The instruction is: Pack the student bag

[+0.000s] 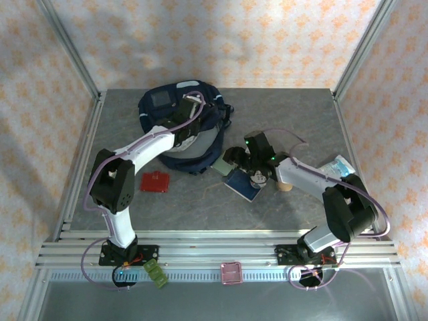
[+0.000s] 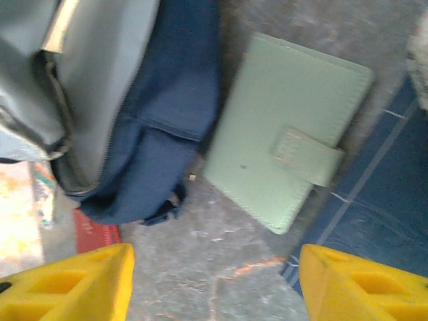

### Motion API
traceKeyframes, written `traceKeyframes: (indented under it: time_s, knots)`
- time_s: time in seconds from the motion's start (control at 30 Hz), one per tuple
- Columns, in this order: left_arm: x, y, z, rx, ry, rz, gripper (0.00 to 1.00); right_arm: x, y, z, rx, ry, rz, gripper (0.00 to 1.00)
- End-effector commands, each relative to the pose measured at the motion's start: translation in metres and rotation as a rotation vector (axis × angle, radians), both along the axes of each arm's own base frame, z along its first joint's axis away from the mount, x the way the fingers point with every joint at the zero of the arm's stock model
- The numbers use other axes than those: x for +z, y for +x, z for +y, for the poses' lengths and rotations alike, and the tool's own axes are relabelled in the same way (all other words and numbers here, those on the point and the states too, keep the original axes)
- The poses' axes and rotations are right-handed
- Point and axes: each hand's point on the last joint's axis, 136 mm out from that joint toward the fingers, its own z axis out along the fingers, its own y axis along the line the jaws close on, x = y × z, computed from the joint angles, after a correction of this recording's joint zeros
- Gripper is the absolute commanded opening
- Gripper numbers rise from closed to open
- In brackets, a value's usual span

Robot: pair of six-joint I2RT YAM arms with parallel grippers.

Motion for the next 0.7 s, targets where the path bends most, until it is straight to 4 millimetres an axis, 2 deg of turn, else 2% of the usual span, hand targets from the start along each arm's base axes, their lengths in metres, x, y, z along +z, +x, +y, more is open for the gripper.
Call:
traceKeyframes:
  time_s: [0.0, 0.07, 0.2, 0.33, 0.5, 0.67]
  knots:
    - [0.024, 0.000, 0.027, 0.107, 0.053, -0.092, 0.00, -0.015, -0.006, -0.023, -0.047, -0.106, 0.016, 0.65]
    - [0.015, -0.004, 0.026, 0.093, 0.050, -0.064, 0.00, -0.024, -0.006, -0.028, -0.063, -0.141, 0.032, 0.65]
    - [0.001, -0.016, 0.006, 0.043, -0.032, -0.014, 0.26, -0.041, -0.001, -0.033, -0.084, -0.192, 0.064, 0.64]
    - [0.004, -0.030, -0.013, 0.007, -0.141, -0.020, 0.46, -0.051, 0.012, -0.047, -0.156, -0.285, 0.074, 0.63]
    - [0.008, -0.055, -0.042, -0.071, -0.339, -0.001, 0.51, -0.045, 0.030, -0.082, -0.299, -0.374, 0.029, 0.63]
    - [-0.005, -0.090, -0.083, -0.228, -0.578, 0.105, 0.57, -0.034, 0.045, -0.109, -0.382, -0.437, -0.019, 0.64]
